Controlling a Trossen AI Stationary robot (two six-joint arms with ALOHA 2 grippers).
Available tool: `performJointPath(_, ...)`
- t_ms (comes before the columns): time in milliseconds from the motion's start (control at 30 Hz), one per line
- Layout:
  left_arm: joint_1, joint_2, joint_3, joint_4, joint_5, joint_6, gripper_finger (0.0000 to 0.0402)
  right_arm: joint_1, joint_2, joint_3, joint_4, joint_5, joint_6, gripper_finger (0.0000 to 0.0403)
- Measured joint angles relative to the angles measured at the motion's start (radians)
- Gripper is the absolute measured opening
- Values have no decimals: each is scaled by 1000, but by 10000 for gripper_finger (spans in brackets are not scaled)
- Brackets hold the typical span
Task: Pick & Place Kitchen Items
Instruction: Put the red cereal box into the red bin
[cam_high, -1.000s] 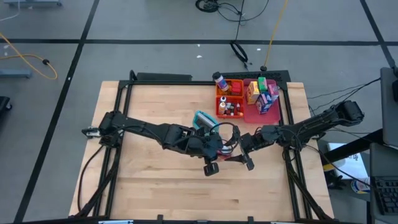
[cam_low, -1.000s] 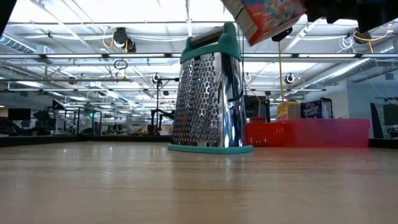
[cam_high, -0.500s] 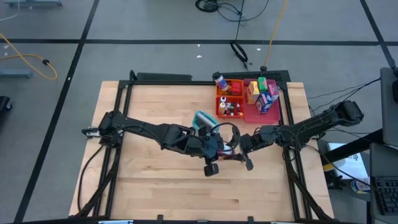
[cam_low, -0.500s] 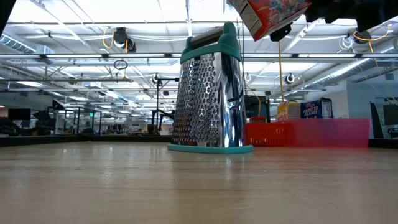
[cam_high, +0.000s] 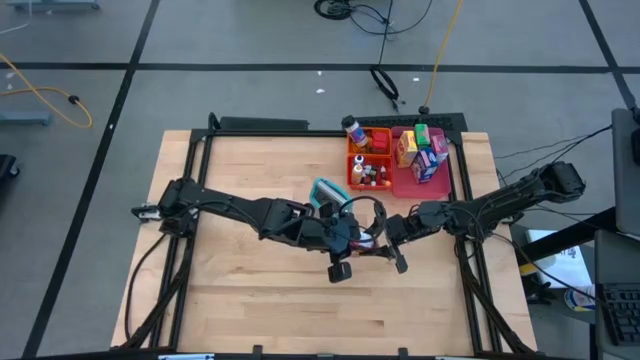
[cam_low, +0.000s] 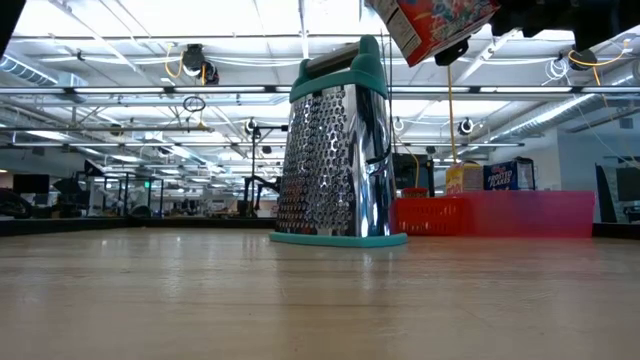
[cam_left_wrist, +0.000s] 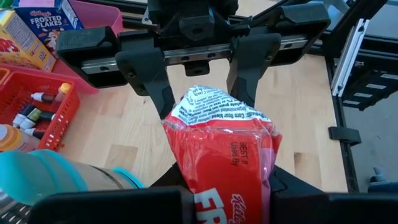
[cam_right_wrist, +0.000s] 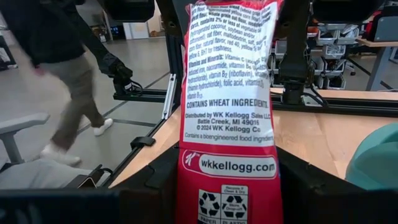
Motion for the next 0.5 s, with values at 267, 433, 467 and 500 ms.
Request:
performJointPath(267, 1, 0, 0, 11, 15, -8, 77, -3, -1, 2, -5, -7, -7, 162)
performJointPath(433, -1, 0, 0, 17, 2, 22, 153, -3, -2, 2, -2, -12, -14, 160)
performJointPath(467, -2, -5, -1, 17, -4, 26, 170, -3, -7, 2, -3, -12, -14, 160)
performJointPath(500, 0, -11, -1, 13, -3, 28, 186, -3, -13, 2, -6, -12, -14, 160)
